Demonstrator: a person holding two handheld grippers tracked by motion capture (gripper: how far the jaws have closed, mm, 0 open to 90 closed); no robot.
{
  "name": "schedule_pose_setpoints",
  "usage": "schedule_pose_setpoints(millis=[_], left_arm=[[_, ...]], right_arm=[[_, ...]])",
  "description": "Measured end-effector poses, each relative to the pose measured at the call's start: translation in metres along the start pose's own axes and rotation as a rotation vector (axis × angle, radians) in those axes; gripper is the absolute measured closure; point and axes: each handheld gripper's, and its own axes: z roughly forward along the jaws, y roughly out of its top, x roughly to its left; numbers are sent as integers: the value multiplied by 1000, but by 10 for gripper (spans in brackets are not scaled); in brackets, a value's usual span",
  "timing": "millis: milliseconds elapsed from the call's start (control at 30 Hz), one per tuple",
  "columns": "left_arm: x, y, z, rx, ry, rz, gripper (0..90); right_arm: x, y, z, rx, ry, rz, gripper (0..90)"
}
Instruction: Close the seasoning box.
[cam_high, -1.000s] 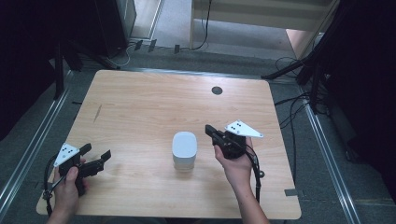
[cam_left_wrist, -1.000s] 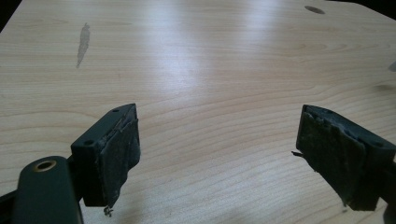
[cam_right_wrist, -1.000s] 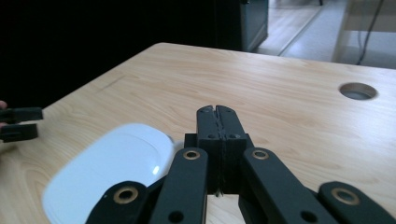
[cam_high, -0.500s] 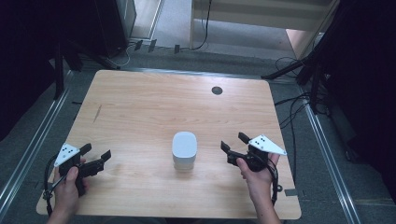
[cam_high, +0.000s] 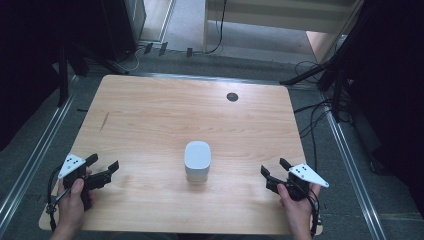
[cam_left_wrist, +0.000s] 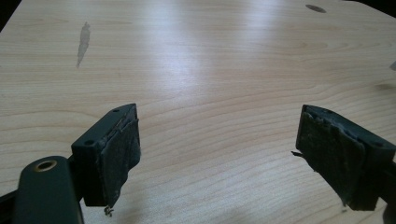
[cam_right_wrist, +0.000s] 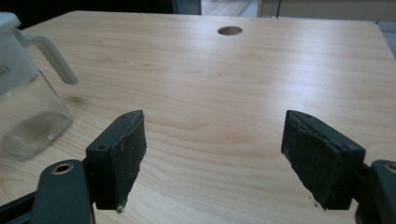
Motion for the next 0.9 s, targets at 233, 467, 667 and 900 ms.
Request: schedule_pose_setpoints(millis=[233, 467, 667, 900], left_arm=[[0, 0, 0, -4, -1, -4, 136], [0, 0, 0, -5, -2, -7, 136], [1, 0, 0, -5, -1, -7, 136], [0, 0, 0, -4, -1, -9, 136]], right_arm=[[-20, -19, -13, 14, -54, 28, 244], [-34, -29, -27, 33, -90, 38, 250], [-47, -39, -39, 41, -111, 62, 249], [-60, -45, -55, 34, -128, 85, 248]])
